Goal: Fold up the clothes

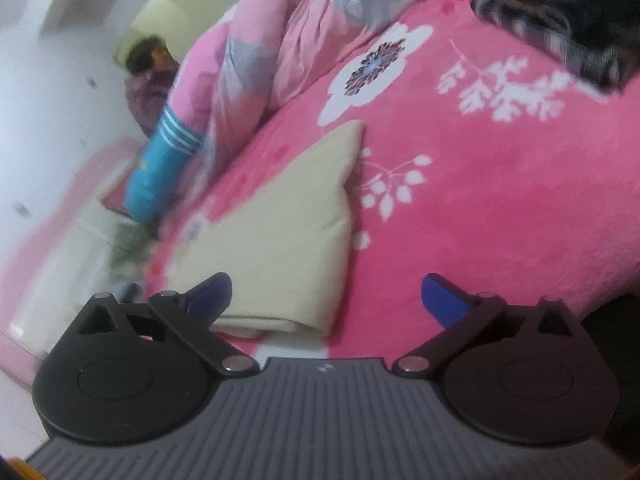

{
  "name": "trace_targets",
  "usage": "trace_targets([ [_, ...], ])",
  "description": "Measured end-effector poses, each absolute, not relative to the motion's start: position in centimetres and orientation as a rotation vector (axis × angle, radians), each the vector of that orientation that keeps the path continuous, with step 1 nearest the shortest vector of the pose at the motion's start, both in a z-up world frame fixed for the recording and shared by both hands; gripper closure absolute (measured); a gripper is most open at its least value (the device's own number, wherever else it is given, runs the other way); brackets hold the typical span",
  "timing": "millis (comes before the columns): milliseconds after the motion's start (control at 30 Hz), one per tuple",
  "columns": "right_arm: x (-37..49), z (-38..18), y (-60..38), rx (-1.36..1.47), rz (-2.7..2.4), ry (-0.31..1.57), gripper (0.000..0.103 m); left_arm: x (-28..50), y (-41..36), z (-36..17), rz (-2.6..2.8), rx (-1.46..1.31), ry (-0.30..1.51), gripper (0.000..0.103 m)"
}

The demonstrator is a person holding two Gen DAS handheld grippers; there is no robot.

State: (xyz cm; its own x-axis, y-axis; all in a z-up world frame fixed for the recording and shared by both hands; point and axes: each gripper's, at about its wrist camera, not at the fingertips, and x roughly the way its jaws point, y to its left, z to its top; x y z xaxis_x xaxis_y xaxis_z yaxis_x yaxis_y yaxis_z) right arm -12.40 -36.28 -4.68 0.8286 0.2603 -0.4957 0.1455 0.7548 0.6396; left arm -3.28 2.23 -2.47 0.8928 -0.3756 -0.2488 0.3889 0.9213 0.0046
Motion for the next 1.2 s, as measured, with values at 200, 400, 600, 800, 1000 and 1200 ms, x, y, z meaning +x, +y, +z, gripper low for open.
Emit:
trace_targets([
  [200, -14.1, -4.2, -30.8, 0.25, 0.0, 0.554, 0.001, -7.7, -5.1, -5.7, -0.545, 0.609, 0.188, 0.017],
  [400, -15.0, -4.5, -27.9, -0.03, -0.047, 0.515, 0.001, -8.4, -8.6, -8.5, -0.556, 0.919, 0.109, 0.016],
  [600, -15.4, -4.2, -28.5, 0.014, -0.057, 0.482, 0.001, -8.2, -10.4, -9.3, -0.605, 1.068, 0.012, 0.015],
  [800, -15.7, -4.3, -29.7, 0.14, -0.064, 0.482, 0.002, -7.5, -11.7, -8.4, -0.611, 1.019, -0.025, 0.036],
  [1000, -16.4, -4.4, -33.1, 0.502, 0.064, 0.453, 0.002, -5.6, -11.5, -6.1, -0.664, 0.808, 0.081, 0.051],
  [1200, -14.3, -9.0, -37.0, 1.187, 0.305, 0.446, 0.004, -3.7, -10.6, -4.0, -0.68, 0.647, 0.163, 0.052],
])
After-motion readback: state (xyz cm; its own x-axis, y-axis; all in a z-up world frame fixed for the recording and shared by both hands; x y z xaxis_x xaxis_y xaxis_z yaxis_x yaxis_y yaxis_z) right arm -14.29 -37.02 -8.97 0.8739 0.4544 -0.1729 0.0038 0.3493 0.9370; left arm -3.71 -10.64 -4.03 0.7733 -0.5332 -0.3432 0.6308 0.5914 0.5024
